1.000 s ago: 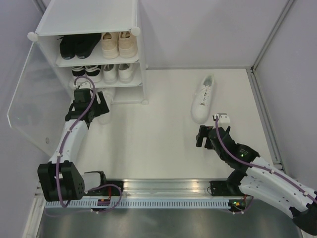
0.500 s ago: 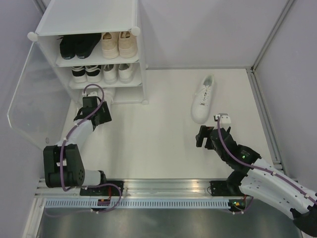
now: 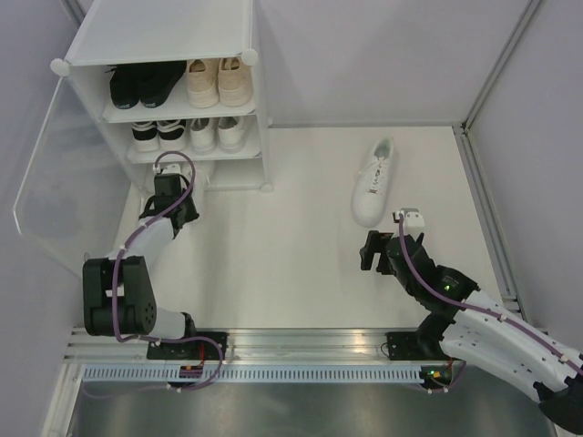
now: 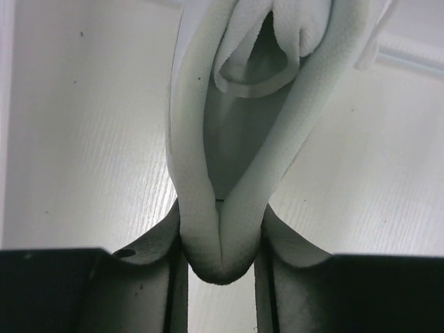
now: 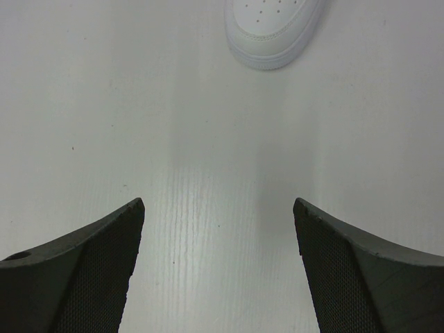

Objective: Place and organize the shoes in the shoe cabinet

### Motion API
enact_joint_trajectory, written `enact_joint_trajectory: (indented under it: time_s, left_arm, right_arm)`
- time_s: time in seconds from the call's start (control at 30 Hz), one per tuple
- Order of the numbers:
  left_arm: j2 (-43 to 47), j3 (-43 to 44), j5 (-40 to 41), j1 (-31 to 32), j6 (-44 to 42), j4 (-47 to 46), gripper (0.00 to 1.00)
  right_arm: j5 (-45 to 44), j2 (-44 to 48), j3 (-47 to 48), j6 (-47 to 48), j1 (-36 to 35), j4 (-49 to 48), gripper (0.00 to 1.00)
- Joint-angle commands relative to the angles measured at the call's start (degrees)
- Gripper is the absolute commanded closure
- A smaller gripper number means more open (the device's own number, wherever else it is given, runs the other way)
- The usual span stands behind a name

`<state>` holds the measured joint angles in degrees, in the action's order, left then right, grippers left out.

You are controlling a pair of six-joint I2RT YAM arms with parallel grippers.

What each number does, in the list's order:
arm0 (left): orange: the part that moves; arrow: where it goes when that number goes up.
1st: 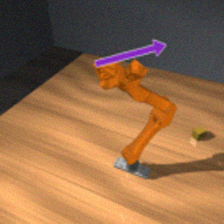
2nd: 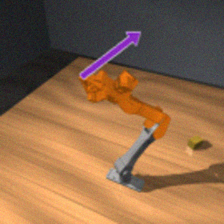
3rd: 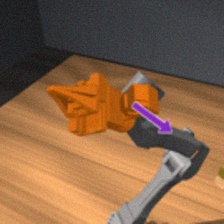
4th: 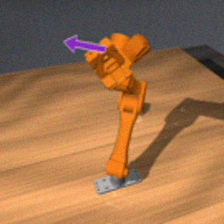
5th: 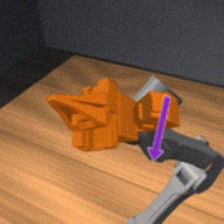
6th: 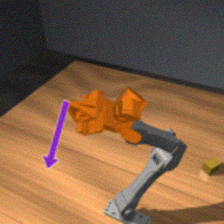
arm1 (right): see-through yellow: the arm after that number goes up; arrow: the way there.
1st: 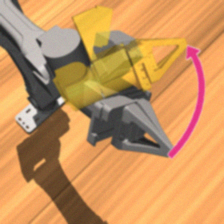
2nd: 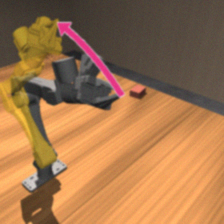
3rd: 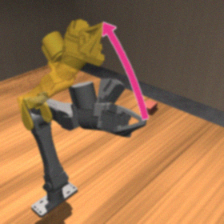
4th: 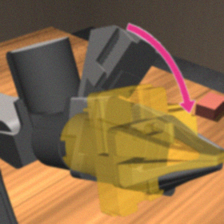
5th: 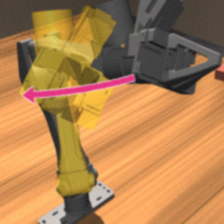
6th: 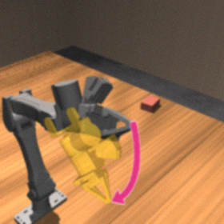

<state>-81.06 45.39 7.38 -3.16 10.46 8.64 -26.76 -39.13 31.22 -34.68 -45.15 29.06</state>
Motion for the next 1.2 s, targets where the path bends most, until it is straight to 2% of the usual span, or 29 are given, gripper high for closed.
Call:
enact_joint_trajectory:
  time_s: [0.0, 0.1, 0.3, 0.5, 0.73, 0.83, 1.0, 1.17]
  left_arm:
    - [1.69, 2.60, 0.88, -0.01, 1.49, -12.33, 0.89]
    - [0.03, 4.18, 3.34, -0.09, 3.86, -12.86, 0.97]
    - [-3.66, 7.08, 7.73, -0.09, 7.12, -14.53, 0.98]
    - [-10.51, 13.84, 7.21, -0.09, 7.21, -15.41, 0.96]
    - [-15.09, 16.05, 5.73, -0.18, 9.31, -19.36, 0.87]
    - [-15.54, 15.44, 3.80, -0.18, 9.58, -22.25, 0.80]
    - [-14.75, 12.54, 1.94, -0.18, 7.65, -26.48, 0.60]
    - [-11.68, 7.80, 2.99, -0.71, 7.56, -27.45, 0.54]
  right_arm:
    - [-0.22, -0.68, -0.20, 0.31, 0.15, -1.90, 0.09]
    - [-0.22, -1.55, -0.02, 0.31, 0.15, -1.73, 0.08]
    - [-0.39, -2.26, 0.15, 0.31, 0.15, -1.55, 0.08]
    - [-0.92, -2.52, 0.24, 0.22, 0.23, -1.29, 0.09]
    - [-1.27, -3.23, 0.33, 0.05, 0.15, -1.02, 0.09]
    - [-1.54, -3.84, 0.42, -0.04, 0.23, -1.02, 0.09]
    - [-1.54, -4.72, 0.59, -0.04, 0.15, -0.85, 0.09]
    - [-1.54, -4.37, 0.51, 0.05, 0.15, -0.93, 0.09]
